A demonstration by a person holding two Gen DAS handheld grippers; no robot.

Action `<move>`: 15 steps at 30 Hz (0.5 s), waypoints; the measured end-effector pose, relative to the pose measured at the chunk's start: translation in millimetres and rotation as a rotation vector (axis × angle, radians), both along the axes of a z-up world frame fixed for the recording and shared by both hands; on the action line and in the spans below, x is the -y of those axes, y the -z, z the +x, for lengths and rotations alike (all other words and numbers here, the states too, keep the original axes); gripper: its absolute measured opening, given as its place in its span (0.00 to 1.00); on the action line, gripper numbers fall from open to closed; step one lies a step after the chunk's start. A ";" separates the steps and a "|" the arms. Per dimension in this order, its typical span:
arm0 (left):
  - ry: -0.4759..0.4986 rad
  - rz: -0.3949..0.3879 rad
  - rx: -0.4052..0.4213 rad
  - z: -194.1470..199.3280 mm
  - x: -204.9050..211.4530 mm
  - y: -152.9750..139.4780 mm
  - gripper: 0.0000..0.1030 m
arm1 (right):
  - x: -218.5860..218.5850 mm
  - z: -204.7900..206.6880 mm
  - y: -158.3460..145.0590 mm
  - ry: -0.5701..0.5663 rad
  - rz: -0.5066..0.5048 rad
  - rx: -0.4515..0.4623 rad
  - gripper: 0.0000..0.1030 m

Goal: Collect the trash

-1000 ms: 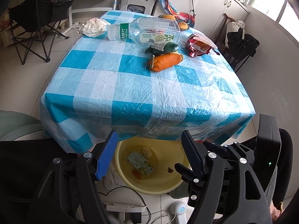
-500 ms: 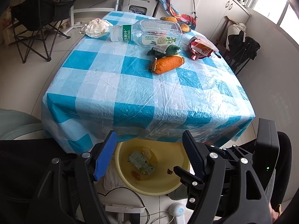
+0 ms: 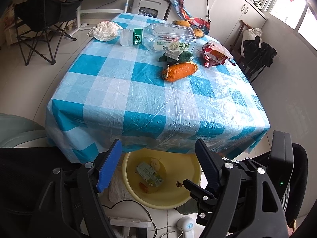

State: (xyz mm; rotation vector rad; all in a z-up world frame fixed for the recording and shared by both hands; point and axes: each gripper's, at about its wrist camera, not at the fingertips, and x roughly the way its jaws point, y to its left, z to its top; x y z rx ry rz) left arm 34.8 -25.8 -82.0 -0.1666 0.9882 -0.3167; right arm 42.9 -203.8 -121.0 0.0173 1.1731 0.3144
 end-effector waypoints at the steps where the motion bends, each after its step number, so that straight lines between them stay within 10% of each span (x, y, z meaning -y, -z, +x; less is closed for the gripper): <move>1: 0.000 0.000 0.000 -0.1 0.1 -0.1 0.71 | 0.0 0.0 0.0 0.000 0.000 0.000 0.72; 15: -0.019 -0.012 0.007 1.3 -3.3 -1.9 0.71 | -2.2 -2.7 -2.1 0.001 0.006 0.015 0.72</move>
